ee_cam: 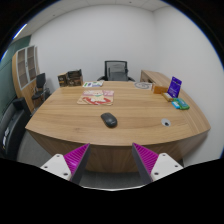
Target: Arrange mouse
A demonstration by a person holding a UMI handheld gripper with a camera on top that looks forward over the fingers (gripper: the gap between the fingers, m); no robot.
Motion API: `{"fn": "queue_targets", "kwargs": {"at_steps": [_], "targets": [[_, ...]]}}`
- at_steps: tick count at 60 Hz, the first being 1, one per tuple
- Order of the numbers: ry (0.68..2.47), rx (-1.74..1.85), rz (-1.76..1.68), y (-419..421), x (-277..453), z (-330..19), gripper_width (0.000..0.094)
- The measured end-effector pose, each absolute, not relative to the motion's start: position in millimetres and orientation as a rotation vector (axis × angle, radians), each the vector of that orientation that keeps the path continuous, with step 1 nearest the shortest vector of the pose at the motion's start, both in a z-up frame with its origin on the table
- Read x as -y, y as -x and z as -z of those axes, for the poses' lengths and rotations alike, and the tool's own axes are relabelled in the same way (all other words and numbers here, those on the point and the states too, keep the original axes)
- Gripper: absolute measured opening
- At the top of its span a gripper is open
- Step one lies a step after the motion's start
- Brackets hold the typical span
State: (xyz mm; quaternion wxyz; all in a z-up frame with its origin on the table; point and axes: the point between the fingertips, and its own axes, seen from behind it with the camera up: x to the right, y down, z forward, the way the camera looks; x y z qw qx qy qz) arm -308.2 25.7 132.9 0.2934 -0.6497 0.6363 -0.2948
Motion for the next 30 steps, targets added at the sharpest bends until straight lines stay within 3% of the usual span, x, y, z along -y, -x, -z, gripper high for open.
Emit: {"fn": "queue_targets", "kwargs": {"at_steps": [30], "targets": [[1.721, -1.646, 0.858, 214, -42, -72, 0.0868]]}}
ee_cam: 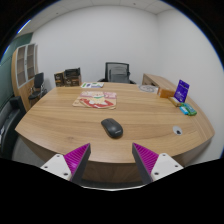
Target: Arrange mouse
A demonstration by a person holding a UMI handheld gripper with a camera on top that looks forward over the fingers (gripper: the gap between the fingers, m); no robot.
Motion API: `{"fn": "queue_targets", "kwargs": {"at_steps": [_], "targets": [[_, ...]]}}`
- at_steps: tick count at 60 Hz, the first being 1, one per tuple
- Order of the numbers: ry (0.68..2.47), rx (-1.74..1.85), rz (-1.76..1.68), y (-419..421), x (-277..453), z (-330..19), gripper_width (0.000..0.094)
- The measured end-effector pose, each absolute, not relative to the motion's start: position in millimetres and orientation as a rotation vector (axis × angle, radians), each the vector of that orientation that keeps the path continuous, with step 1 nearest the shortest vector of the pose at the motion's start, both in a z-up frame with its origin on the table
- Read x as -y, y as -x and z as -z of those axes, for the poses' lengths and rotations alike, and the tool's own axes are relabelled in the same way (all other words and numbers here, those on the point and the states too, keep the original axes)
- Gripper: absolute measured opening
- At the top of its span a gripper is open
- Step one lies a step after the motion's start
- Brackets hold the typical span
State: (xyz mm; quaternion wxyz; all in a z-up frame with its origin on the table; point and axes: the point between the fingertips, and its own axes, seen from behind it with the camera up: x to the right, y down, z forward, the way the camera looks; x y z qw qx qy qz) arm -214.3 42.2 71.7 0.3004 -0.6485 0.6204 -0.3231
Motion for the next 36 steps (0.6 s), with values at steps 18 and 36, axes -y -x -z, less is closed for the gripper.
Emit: {"fn": "queue_targets", "kwargs": {"at_steps": [18, 36], "targets": [[1.722, -1.623, 0.892, 145, -39, -34, 0.0868], [1.733, -1.650, 0.916, 87, -31, -1, 0.0866]]}}
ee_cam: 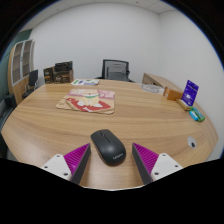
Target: Arrange mouse
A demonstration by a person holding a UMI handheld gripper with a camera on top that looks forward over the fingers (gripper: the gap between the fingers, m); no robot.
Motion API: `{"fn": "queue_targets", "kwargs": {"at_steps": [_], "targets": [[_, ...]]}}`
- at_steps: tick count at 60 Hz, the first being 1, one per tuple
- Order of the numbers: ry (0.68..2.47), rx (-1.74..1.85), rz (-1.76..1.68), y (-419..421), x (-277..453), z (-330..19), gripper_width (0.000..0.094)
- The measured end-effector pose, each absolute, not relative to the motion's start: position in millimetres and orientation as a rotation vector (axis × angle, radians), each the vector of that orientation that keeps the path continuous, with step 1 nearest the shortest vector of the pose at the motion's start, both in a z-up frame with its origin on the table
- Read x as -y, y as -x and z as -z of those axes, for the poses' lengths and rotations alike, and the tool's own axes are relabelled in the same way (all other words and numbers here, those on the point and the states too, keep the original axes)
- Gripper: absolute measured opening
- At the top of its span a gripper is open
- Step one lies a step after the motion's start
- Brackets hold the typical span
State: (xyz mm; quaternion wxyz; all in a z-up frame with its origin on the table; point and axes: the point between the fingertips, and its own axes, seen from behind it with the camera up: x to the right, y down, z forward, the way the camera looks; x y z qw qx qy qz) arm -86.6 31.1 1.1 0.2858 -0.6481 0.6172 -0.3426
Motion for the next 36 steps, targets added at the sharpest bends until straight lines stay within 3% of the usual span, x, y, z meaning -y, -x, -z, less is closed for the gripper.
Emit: {"fn": "queue_targets", "kwargs": {"at_steps": [36], "targets": [[1.720, -1.688, 0.894, 26, -17, 12, 0.0866]]}}
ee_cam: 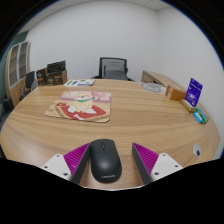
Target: Arrange mouse
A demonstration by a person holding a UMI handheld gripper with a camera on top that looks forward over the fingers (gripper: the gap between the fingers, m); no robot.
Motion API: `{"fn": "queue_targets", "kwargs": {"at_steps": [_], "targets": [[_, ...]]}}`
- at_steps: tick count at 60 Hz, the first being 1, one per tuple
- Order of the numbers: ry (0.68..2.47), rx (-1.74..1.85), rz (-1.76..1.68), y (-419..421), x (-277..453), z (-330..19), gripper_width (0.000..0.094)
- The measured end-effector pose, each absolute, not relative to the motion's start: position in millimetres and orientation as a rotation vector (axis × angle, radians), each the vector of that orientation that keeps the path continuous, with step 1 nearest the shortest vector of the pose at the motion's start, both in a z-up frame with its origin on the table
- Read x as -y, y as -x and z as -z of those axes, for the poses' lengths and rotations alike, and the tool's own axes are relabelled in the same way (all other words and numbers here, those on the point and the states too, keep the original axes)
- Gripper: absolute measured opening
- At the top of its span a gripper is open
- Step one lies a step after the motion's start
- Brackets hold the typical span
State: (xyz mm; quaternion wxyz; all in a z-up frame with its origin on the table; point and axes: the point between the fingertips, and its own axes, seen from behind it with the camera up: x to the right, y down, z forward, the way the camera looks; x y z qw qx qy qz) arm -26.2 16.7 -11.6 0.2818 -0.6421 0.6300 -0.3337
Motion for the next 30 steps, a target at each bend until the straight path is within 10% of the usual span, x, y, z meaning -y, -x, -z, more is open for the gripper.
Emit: {"fn": "queue_targets", "kwargs": {"at_steps": [14, 23, 30], "targets": [[1.718, -1.702, 0.876, 18, -12, 14, 0.0832], [1.718, -1.698, 0.809, 19, -27, 17, 0.0515], [1.723, -1.704, 0.841, 19, -26, 17, 0.0469]]}}
